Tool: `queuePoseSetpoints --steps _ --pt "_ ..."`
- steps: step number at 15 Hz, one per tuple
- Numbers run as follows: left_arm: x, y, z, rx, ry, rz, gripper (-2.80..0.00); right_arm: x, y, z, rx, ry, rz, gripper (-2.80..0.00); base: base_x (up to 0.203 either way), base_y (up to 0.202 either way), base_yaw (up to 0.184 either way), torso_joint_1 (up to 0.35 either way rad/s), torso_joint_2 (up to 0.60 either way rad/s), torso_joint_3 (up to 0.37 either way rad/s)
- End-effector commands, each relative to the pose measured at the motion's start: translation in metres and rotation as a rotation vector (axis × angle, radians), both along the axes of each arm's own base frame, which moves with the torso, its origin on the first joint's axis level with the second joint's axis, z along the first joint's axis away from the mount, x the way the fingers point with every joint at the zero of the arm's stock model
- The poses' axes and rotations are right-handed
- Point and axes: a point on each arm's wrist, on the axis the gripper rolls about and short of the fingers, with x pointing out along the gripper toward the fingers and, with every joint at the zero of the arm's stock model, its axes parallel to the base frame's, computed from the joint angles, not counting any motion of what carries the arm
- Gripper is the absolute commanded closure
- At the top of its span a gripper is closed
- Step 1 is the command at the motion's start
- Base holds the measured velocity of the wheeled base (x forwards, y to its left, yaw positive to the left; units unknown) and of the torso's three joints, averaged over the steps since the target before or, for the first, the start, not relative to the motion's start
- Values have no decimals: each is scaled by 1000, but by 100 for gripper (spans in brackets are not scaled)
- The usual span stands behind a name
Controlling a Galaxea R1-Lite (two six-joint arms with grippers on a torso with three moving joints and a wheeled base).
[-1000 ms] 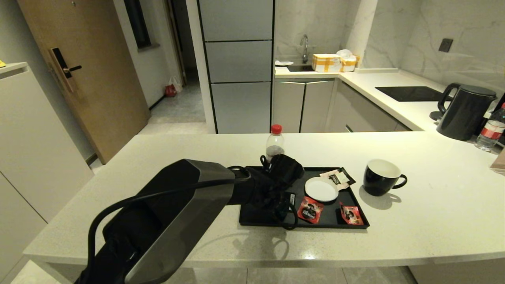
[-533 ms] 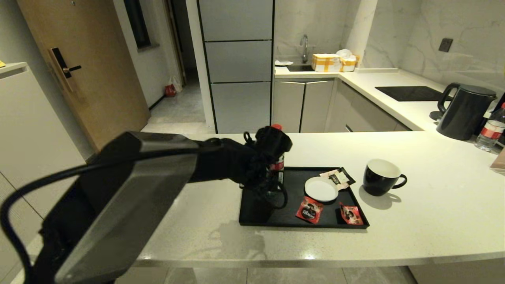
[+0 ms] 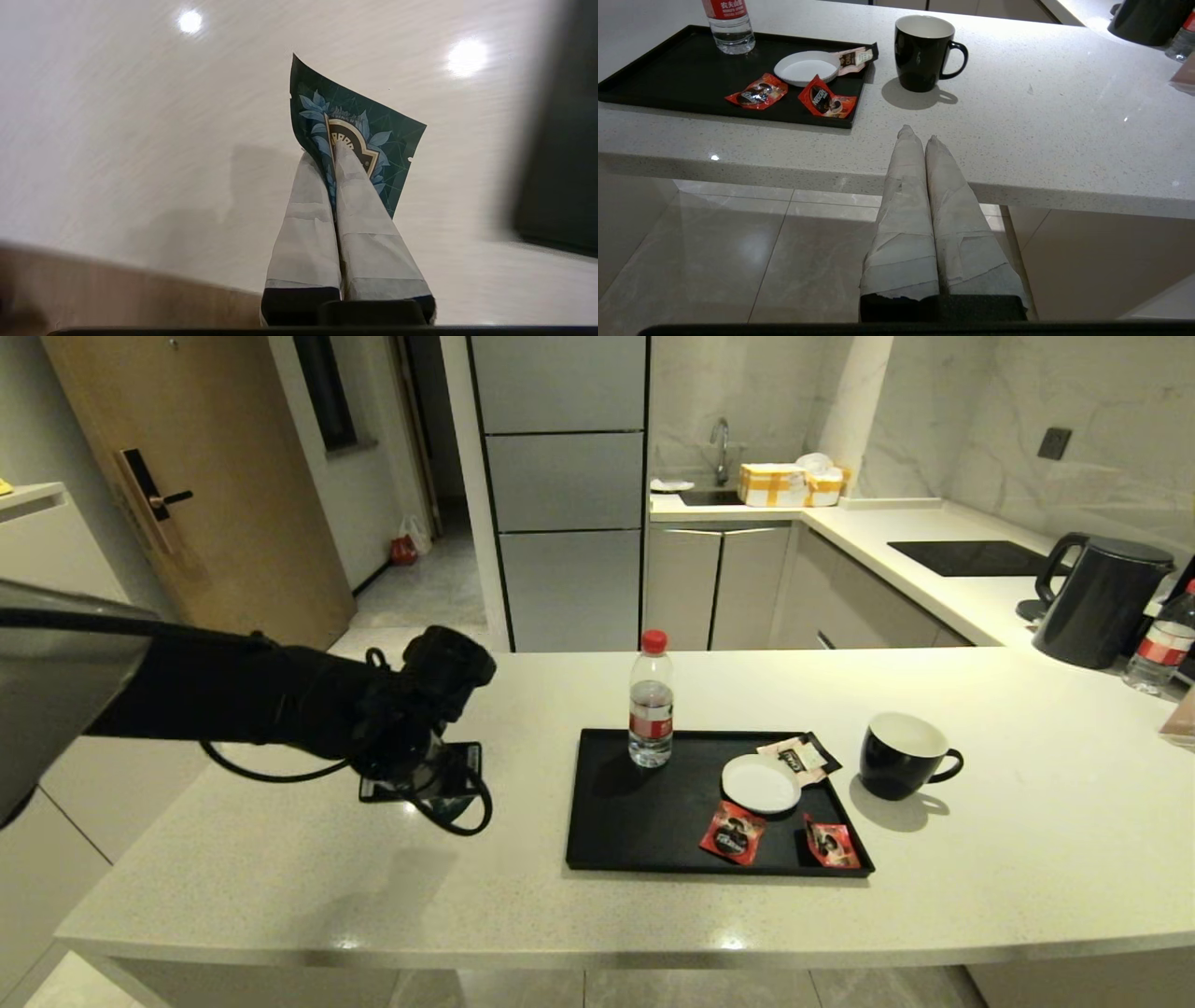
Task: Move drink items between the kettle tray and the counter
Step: Place it on the left, then return the tea bag to its original position
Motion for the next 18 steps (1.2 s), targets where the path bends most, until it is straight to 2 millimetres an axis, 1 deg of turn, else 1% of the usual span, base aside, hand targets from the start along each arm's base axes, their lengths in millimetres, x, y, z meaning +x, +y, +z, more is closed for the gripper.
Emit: queuePoseSetpoints --steps 1,2,6,7,9,10,11,12,13,14,15,16,17,18 --pt "-10 14 -12 8 7 27 0 0 0 -1 -1 3 1 0 0 0 0 0 0 0" --pt "-8 16 -22 15 13 33 -280 0 0 -1 -1 3 1 0 0 0 0 0 0 0" --pt "7 13 -33 -13 -4 32 -280 0 0 -1 -1 2 1 0 0 0 0 0 0 0" --pt "6 14 -26 -22 -24 32 -280 0 0 -1 -1 3 1 0 0 0 0 0 0 0" --pt "-6 19 7 -54 -101 30 -280 0 0 -1 -1 3 1 0 0 0 0 0 0 0" --pt "-14 25 25 -70 -140 36 -280 0 0 -1 -1 3 1 0 0 0 0 0 0 0" --pt "-30 34 52 -91 -195 41 -280 0 0 -1 -1 3 1 0 0 0 0 0 0 0" --pt "-54 46 83 -115 -263 43 -280 0 0 -1 -1 3 1 0 0 0 0 0 0 0" --pt "-82 58 111 -136 -327 44 0 0 0 -1 -1 3 1 0 0 0 0 0 0 0" --pt "-116 72 137 -155 -393 44 0 0 0 -1 -1 2 1 0 0 0 0 0 0 0" --pt "-154 88 158 -169 -454 49 0 0 0 -1 -1 3 1 0 0 0 0 0 0 0" --pt "-191 103 174 -177 -503 62 0 0 0 -1 -1 3 1 0 0 0 0 0 0 0" --pt "-230 119 184 -177 -542 83 0 0 0 -1 -1 2 1 0 0 0 0 0 0 0" --pt "-275 137 191 -166 -575 115 0 0 0 -1 -1 3 1 0 0 0 0 0 0 0"
